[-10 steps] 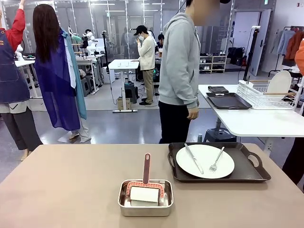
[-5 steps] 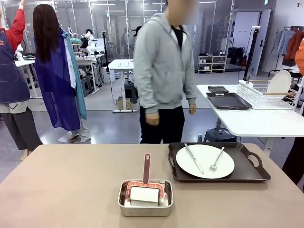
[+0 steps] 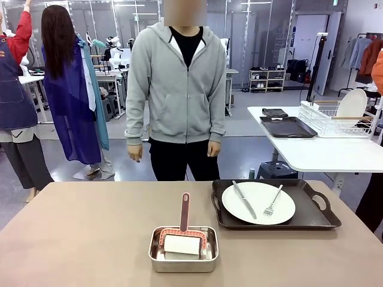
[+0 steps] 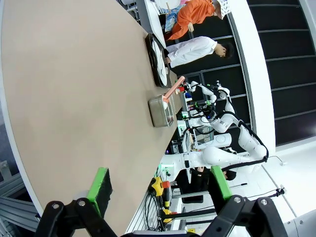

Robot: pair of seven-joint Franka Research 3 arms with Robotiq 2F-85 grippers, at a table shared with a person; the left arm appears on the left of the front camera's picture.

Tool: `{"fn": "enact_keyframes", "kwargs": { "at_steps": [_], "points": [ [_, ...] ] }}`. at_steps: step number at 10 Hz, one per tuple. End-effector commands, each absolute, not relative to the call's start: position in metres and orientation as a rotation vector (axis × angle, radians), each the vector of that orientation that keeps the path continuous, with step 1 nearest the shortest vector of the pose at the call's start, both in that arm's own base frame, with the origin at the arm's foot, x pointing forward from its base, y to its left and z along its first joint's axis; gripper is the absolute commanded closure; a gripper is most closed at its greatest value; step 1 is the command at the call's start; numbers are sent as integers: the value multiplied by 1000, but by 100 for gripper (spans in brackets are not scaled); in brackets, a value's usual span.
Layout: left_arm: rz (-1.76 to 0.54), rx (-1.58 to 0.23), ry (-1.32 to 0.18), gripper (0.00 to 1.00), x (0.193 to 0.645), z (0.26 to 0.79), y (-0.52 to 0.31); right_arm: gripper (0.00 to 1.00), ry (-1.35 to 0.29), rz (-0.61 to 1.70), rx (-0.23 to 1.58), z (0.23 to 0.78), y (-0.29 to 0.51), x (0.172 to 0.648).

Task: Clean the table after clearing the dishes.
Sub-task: When the right (or left) Handle tray is removed, use the right hand (or left hand) to clean the right (or left) side of the table with the Lint Roller.

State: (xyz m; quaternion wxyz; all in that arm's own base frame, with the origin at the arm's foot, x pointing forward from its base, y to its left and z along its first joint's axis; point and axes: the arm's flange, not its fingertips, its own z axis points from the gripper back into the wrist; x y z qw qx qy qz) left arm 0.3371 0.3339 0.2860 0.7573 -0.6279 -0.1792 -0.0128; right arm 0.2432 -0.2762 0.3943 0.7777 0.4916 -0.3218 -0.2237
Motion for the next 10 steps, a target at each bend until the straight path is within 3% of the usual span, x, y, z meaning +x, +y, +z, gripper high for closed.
{"fn": "enact_keyframes", "kwargs": {
  "at_steps": [1, 10],
  "points": [
    [-22, -1366, -392, 0, 334, 288, 334, 0, -706, -478, 1070, 396, -276, 242],
    [-22, -1366, -392, 0, 334, 288, 334, 0, -706, -478, 1070, 396, -276, 242]
  ]
}}
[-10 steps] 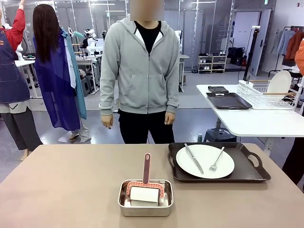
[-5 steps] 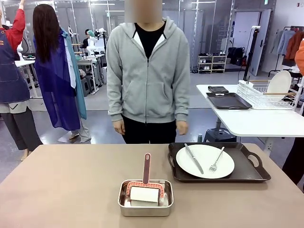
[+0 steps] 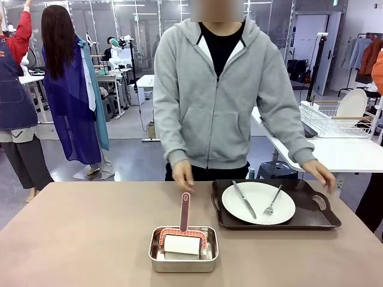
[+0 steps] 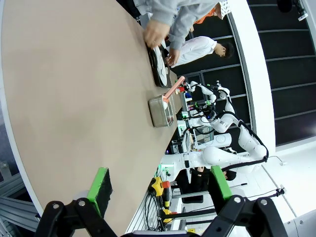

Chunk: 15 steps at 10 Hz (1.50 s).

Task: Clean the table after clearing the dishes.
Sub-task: When the right (or left) Handle tray is removed, use the right hand (or left hand) to clean the right (or left) side of the table with the Lint Roller.

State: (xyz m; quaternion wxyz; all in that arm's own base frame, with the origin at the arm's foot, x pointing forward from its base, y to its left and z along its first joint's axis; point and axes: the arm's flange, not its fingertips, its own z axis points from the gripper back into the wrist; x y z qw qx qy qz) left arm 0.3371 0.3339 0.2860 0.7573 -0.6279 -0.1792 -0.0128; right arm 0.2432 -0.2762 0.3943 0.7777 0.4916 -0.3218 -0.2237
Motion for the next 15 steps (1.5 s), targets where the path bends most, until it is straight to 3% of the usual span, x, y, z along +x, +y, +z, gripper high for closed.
{"fn": "enact_keyframes", "kwargs": {
  "at_steps": [1, 10, 12, 15],
  "points": [
    [-22, -1366, -392, 0, 334, 288, 334, 0, -706, -478, 1070, 396, -276, 242],
    [-22, -1366, -392, 0, 334, 288, 334, 0, -696, -484, 1063, 394, -276, 243],
    [-22, -1366, -392, 0, 334, 288, 334, 0, -711, -285, 960, 465, -271, 296],
    [-22, -1366, -392, 0, 334, 288, 334, 0, -587, 49, 825, 548, -204, 418]
  ]
}}
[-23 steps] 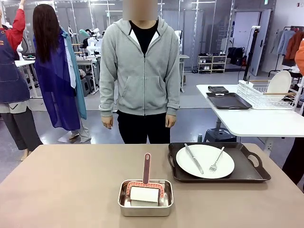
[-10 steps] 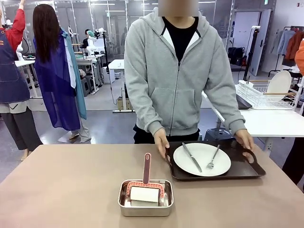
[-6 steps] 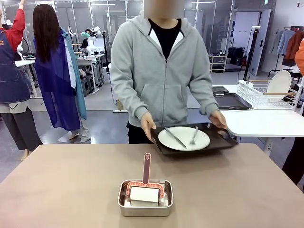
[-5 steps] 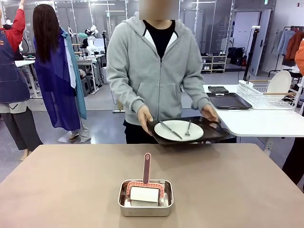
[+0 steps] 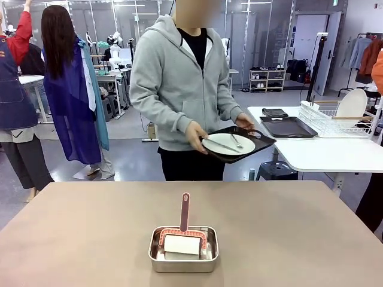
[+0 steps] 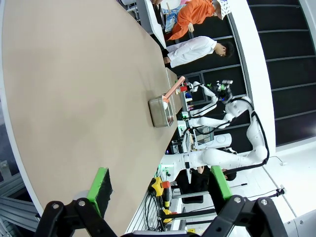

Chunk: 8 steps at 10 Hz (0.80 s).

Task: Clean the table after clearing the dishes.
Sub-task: When the right (or left) Handle tray is removed, use the right hand (or left hand) to clean the right (or left) side of the table with the Lint Roller.

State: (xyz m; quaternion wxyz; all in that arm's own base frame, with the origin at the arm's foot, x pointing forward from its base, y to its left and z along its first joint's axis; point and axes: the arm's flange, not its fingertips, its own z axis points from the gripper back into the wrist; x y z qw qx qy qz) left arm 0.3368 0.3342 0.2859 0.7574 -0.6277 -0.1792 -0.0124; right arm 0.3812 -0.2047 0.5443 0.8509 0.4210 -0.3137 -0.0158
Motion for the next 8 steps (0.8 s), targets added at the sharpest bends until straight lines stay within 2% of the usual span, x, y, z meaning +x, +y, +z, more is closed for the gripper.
{"fn": "enact_keyframes", "kwargs": {
  "at_steps": [1, 4, 6, 8],
  "points": [
    [-22, -1366, -392, 0, 334, 288, 334, 0, -520, 208, 770, 569, -160, 463],
    [-22, -1366, -392, 0, 334, 288, 334, 0, -354, 611, 613, 585, -11, 529],
    [-22, -1366, -392, 0, 334, 288, 334, 0, -270, 837, 467, 574, 81, 537],
    [-22, -1366, -392, 0, 334, 288, 334, 0, -248, 951, 438, 571, 137, 543]
  ]
}}
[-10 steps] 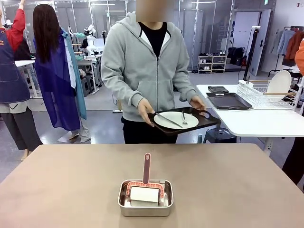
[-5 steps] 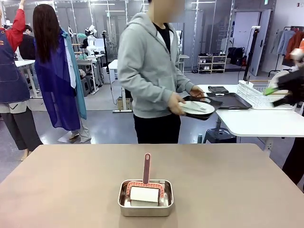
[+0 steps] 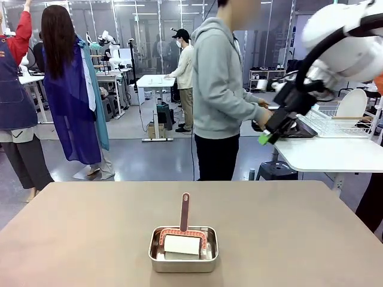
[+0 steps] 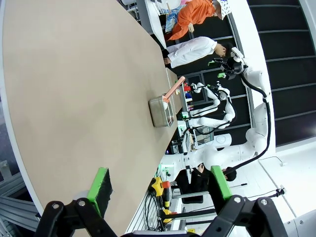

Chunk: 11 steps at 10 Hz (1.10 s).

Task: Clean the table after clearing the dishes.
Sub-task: When the right (or left) Handle tray is removed, use the right hand (or left hand) to clean the right (or left) side of the table with the Lint Roller.

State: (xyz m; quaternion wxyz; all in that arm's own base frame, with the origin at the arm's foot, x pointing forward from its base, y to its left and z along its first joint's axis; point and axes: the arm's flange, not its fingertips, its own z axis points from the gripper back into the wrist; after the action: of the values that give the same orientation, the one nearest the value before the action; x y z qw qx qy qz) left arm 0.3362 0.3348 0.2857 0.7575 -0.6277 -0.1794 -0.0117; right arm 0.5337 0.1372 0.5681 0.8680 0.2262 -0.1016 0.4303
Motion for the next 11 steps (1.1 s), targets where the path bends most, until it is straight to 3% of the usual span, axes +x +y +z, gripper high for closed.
{"fn": "enact_keyframes", "kwargs": {
  "at_steps": [1, 6, 11],
  "points": [
    [-22, -1366, -392, 0, 334, 288, 334, 0, -217, 1044, 402, 570, 167, 541],
    [-22, -1366, -392, 0, 334, 288, 334, 0, -131, 1426, 308, 542, 293, 543],
    [-22, -1366, -392, 0, 334, 288, 334, 0, 20, 1664, 338, 479, 365, 499]
  ]
}}
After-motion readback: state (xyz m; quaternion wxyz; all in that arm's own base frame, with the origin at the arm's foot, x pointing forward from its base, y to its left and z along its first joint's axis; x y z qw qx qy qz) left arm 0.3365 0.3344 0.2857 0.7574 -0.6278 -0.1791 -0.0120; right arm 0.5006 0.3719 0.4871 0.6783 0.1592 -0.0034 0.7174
